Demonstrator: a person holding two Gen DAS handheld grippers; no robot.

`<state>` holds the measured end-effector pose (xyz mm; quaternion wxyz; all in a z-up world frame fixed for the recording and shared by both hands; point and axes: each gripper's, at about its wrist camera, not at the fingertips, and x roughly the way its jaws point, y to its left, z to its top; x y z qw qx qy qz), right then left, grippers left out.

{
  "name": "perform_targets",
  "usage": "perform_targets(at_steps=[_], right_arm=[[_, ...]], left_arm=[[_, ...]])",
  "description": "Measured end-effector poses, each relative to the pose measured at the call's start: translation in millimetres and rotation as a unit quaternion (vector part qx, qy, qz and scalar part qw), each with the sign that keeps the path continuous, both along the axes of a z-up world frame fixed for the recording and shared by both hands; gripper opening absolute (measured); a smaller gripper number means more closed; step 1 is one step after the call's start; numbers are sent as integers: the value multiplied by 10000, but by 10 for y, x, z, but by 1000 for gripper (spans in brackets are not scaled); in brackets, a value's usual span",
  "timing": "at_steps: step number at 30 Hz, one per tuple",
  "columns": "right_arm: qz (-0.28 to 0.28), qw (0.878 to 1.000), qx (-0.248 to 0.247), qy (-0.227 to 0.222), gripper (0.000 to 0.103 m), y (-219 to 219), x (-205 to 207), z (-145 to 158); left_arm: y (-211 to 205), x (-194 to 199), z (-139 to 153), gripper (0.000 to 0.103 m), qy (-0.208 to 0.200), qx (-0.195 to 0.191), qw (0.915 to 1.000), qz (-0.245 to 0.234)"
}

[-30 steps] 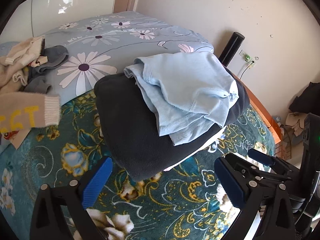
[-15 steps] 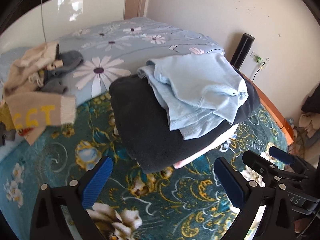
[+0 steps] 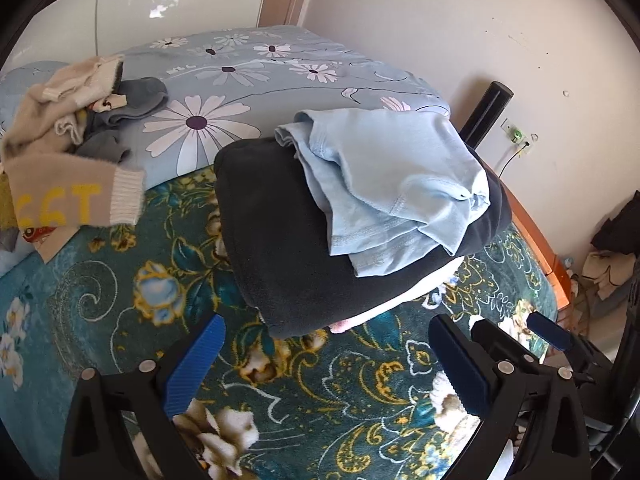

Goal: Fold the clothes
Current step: 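Open both grippers and withdraw them from the stacked shirt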

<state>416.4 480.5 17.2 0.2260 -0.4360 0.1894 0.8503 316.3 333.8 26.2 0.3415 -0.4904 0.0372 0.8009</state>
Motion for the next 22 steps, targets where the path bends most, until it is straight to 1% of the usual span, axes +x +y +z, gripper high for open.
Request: perform_targets(at_steps=[2,6,13,16,18,22], right_arm=[[23,10000,34,-30,103,-8,-3,-8],[39,9998,151,-157,103,-7,-6,-37],[61,9986,353,-380,103,54,-44,-129],[5,9984,354,-432,103,95,-38,-168],[-29,9985,332,-440,103,112,-29,-189],[0,9983,348,-465,103,131,-33,-198]], left_arm=[[12,6,-17,103,-36,37,10000,9],[47,15,-78,103,39,-91,9999,20],[73,-17,-145,103,323,-405,9987,8],[76,-22,-166,103,489,-561,9972,14],[76,-30,-186,103,489,-608,9969,24],[70,-48,-220,103,375,-567,9976,99]])
